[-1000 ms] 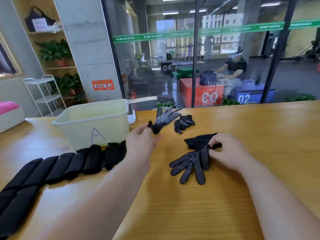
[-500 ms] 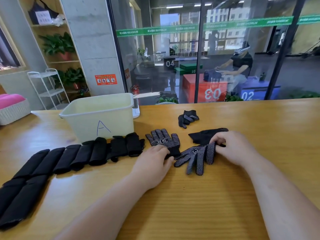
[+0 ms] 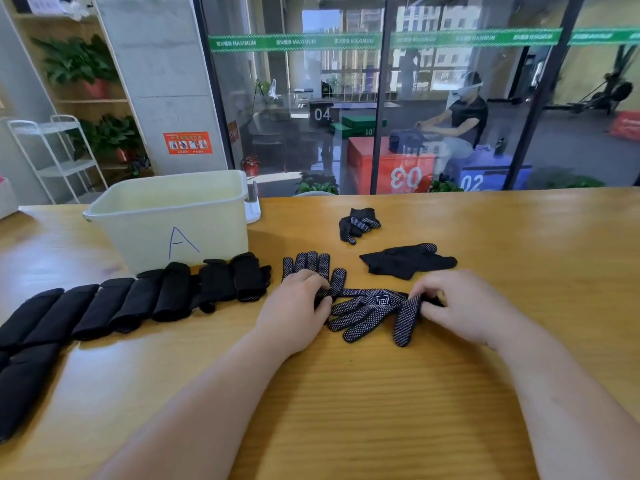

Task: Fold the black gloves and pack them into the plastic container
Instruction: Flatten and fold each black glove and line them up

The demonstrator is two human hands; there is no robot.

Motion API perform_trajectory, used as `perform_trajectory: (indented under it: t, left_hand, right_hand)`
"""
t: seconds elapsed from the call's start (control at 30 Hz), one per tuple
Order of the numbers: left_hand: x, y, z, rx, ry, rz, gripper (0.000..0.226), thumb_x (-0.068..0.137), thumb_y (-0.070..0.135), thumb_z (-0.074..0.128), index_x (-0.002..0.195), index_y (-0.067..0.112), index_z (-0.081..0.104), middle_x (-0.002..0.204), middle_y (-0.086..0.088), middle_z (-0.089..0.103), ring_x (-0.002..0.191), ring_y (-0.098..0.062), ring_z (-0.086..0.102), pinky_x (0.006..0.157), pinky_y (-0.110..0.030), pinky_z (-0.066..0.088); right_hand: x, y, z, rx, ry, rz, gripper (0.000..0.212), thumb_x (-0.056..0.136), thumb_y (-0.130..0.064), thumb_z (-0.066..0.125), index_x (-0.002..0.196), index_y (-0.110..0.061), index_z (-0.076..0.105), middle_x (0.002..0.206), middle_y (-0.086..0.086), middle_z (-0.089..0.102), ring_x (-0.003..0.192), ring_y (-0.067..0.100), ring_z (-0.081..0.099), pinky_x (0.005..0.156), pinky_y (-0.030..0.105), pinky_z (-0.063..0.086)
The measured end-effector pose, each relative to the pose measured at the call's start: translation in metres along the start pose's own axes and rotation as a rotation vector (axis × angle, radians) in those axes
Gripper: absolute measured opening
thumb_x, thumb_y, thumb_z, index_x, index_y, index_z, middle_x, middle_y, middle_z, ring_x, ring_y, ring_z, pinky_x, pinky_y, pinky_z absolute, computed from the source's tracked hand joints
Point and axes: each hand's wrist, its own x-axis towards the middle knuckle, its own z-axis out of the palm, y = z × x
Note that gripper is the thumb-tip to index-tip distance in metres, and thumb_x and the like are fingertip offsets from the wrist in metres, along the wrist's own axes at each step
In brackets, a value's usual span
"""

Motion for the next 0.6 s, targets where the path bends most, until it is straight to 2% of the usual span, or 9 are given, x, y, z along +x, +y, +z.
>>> perform_trajectory:
  t: [0.07,0.13,0.2,0.3,0.5,0.57,0.6]
  left_hand:
    - [-0.001,0.0,0.0,-0.004,0.012,0.003,0.034,0.107,0.045,0.054,0.137,0.031,0.064,0.143,0.016,0.057,0.134,-0.01,0.05,0.1,-0.028,0.048]
    - [-0.002,0.0,-0.001,-0.001,0.029,0.002,0.034,0.107,0.048,0.053,0.133,0.031,0.067,0.138,0.017,0.06,0.131,-0.009,0.052,0.098,-0.028,0.049]
    - [-0.003,0.0,0.0,0.004,0.057,0.011,0.035,0.106,0.051,0.052,0.127,0.031,0.072,0.13,0.018,0.064,0.126,-0.008,0.055,0.096,-0.03,0.052]
    - [-0.002,-0.001,0.0,-0.026,0.087,0.0,0.037,0.106,0.051,0.051,0.122,0.03,0.077,0.125,0.017,0.068,0.12,-0.009,0.057,0.094,-0.034,0.053]
    - [-0.003,-0.006,0.002,-0.047,0.09,-0.004,0.036,0.106,0.05,0.051,0.119,0.029,0.078,0.123,0.015,0.068,0.117,-0.012,0.057,0.098,-0.038,0.051]
    - [-0.003,-0.006,0.002,-0.046,0.104,0.004,0.034,0.105,0.049,0.052,0.116,0.03,0.078,0.12,0.015,0.068,0.114,-0.012,0.058,0.097,-0.04,0.052]
    - [-0.004,-0.006,0.002,-0.04,0.109,0.011,0.032,0.105,0.048,0.054,0.114,0.03,0.078,0.118,0.015,0.068,0.113,-0.012,0.058,0.096,-0.04,0.052]
  right_hand:
    - [0.004,-0.006,-0.003,-0.011,0.097,0.083,0.018,0.094,-0.027,0.071,0.095,-0.045,0.071,0.08,-0.023,0.065,0.079,0.001,0.061,0.064,0.025,0.041]
    - [0.013,-0.015,-0.012,-0.022,0.161,0.098,0.019,0.096,-0.027,0.068,0.097,-0.046,0.069,0.084,-0.023,0.067,0.078,0.003,0.06,0.062,0.026,0.039]
    - [0.024,-0.03,-0.03,-0.015,0.203,0.075,0.018,0.097,-0.027,0.067,0.102,-0.043,0.072,0.091,-0.022,0.068,0.081,0.008,0.06,0.067,0.029,0.044]
    - [0.049,-0.058,-0.06,-0.113,0.231,0.076,0.013,0.094,-0.034,0.075,0.105,-0.038,0.071,0.102,-0.01,0.07,0.095,0.019,0.063,0.082,0.038,0.056]
    - [0.076,-0.099,-0.099,-0.277,0.585,0.034,0.011,0.092,-0.028,0.076,0.102,-0.023,0.074,0.094,0.001,0.073,0.093,0.028,0.065,0.072,0.043,0.058]
    - [0.067,-0.101,-0.095,-0.303,0.576,0.005,0.013,0.09,-0.032,0.078,0.1,-0.026,0.073,0.091,-0.001,0.073,0.087,0.025,0.064,0.066,0.039,0.056]
    - [0.06,-0.099,-0.087,-0.326,0.508,-0.002,0.013,0.089,-0.035,0.079,0.098,-0.029,0.072,0.09,-0.003,0.072,0.083,0.022,0.063,0.065,0.036,0.054]
